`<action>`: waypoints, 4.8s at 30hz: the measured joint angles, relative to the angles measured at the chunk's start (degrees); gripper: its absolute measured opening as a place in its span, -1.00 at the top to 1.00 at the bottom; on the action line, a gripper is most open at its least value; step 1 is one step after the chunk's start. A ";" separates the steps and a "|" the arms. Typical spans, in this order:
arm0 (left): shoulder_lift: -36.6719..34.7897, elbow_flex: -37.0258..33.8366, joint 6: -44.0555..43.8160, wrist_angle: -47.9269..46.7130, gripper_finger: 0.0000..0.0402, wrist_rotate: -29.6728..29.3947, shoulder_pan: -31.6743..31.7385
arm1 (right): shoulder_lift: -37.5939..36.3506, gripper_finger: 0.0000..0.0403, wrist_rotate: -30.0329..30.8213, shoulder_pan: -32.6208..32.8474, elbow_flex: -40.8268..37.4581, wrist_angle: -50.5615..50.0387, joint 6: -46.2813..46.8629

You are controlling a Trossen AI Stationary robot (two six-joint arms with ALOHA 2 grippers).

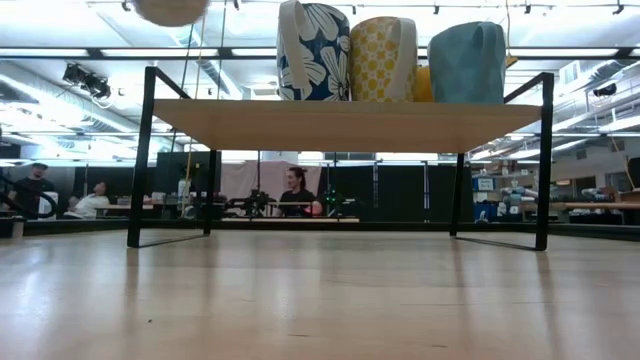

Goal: Place coffee mugs
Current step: Put the purple mug on the shelf, then put the green mug on the shelf

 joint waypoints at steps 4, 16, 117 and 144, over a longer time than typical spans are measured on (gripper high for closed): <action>-0.07 2.38 7.74 -0.44 0.92 0.03 8.26 | 0.00 0.10 -0.01 0.00 0.00 0.06 0.00; 2.94 4.24 25.66 0.45 0.92 -0.03 29.57 | 0.00 0.10 0.01 0.00 0.00 0.21 0.00; 2.59 -0.76 -17.73 1.88 0.28 -8.66 -23.42 | -39.45 0.10 -33.49 -32.33 -29.76 41.54 -45.01; 25.66 -4.02 -62.79 15.09 0.28 14.96 -45.16 | -46.82 0.11 -32.57 -32.28 -39.87 47.08 -44.44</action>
